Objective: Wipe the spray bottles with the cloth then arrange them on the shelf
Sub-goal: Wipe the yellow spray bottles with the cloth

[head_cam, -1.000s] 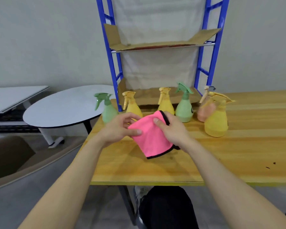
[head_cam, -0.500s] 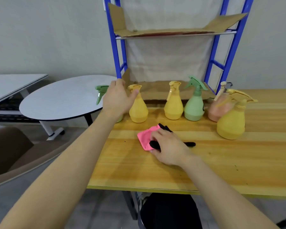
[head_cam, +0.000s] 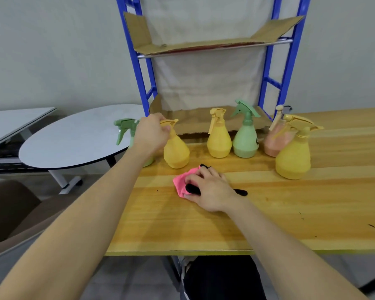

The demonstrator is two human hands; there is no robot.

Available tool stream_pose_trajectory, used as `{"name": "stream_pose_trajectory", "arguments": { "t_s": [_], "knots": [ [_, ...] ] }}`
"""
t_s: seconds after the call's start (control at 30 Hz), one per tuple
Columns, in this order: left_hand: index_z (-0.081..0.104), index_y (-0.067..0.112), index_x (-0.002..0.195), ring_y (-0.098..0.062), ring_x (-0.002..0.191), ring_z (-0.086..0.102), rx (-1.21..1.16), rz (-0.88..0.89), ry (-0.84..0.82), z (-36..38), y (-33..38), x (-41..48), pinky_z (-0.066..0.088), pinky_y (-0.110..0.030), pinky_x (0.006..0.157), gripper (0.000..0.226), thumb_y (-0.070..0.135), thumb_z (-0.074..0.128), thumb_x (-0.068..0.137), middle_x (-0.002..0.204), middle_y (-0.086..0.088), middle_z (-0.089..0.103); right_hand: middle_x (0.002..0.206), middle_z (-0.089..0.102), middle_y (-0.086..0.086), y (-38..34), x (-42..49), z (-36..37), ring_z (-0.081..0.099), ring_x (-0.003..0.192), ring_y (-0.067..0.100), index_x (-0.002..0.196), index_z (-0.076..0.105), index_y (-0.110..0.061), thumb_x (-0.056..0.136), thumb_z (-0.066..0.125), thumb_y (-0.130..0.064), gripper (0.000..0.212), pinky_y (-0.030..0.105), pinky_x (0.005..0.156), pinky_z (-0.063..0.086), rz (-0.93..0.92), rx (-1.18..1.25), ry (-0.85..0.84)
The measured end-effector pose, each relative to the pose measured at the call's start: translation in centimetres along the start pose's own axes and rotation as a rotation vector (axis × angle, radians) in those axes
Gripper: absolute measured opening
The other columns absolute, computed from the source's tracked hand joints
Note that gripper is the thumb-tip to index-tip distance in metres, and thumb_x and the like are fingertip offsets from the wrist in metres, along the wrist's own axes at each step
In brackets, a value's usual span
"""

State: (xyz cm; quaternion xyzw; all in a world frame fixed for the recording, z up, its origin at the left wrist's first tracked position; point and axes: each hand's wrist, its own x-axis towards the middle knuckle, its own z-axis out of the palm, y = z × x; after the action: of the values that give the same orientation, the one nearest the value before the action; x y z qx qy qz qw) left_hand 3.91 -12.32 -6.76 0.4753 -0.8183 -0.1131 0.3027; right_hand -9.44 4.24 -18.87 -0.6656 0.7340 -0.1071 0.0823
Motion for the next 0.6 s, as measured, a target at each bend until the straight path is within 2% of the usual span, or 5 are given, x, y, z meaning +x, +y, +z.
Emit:
{"name": "stream_pose_trajectory", "arguments": {
  "t_s": [0.13,0.27,0.37,0.43,0.6],
  "knots": [
    [0.076,0.019,0.117,-0.028,0.097,0.076,-0.119,-0.014,0.012,-1.9,-0.6,-2.7,0.064,-0.047,0.089,0.021,0.020,0.072,0.097,0.103,-0.004,0.078,0.135,0.054,0.001,-0.7,0.3,-1.3,0.049,0.132,0.026,0.139,0.060,-0.025,0.107,0.044,-0.062,0.051,0.046,0.111,0.041,0.153,0.148,-0.008],
    [0.076,0.022,0.115,-0.023,0.092,0.078,-0.229,0.029,0.024,-3.7,-1.0,-5.6,0.066,-0.047,0.086,0.021,0.026,0.073,0.095,0.102,0.001,0.078,0.096,0.067,0.008,0.1,-1.3,-3.1,0.063,0.086,0.024,0.116,0.066,-0.004,0.113,0.036,-0.052,0.057,0.039,0.071,0.048,0.458,0.649,0.169],
    [0.075,0.023,0.113,-0.017,0.081,0.079,-0.319,0.035,0.055,-4.3,-0.5,-7.8,0.068,-0.036,0.077,0.015,0.024,0.073,0.099,0.103,-0.002,0.078,0.112,0.063,0.009,0.8,-3.4,-4.8,0.061,0.105,0.029,0.129,0.058,-0.009,0.114,0.032,-0.050,0.050,0.039,0.084,0.046,0.590,0.878,0.325],
    [0.074,0.022,0.111,-0.012,0.073,0.079,-0.407,0.045,0.057,-4.0,0.0,-9.4,0.065,-0.025,0.068,0.011,0.018,0.072,0.101,0.099,-0.004,0.078,0.110,0.062,0.010,0.7,-4.5,-6.6,0.061,0.099,0.029,0.119,0.057,-0.010,0.115,0.030,-0.049,0.048,0.038,0.079,0.045,0.573,0.911,0.463],
    [0.074,0.014,0.114,-0.012,0.070,0.079,-0.513,0.060,0.015,-2.7,1.1,-12.6,0.064,-0.028,0.069,0.011,0.015,0.070,0.104,0.093,-0.003,0.079,0.093,0.064,0.004,-2.7,-5.7,-9.0,0.062,0.091,0.031,0.122,0.055,-0.010,0.113,0.029,-0.054,0.052,0.038,0.076,0.044,0.298,0.623,0.717]
  ]
}}
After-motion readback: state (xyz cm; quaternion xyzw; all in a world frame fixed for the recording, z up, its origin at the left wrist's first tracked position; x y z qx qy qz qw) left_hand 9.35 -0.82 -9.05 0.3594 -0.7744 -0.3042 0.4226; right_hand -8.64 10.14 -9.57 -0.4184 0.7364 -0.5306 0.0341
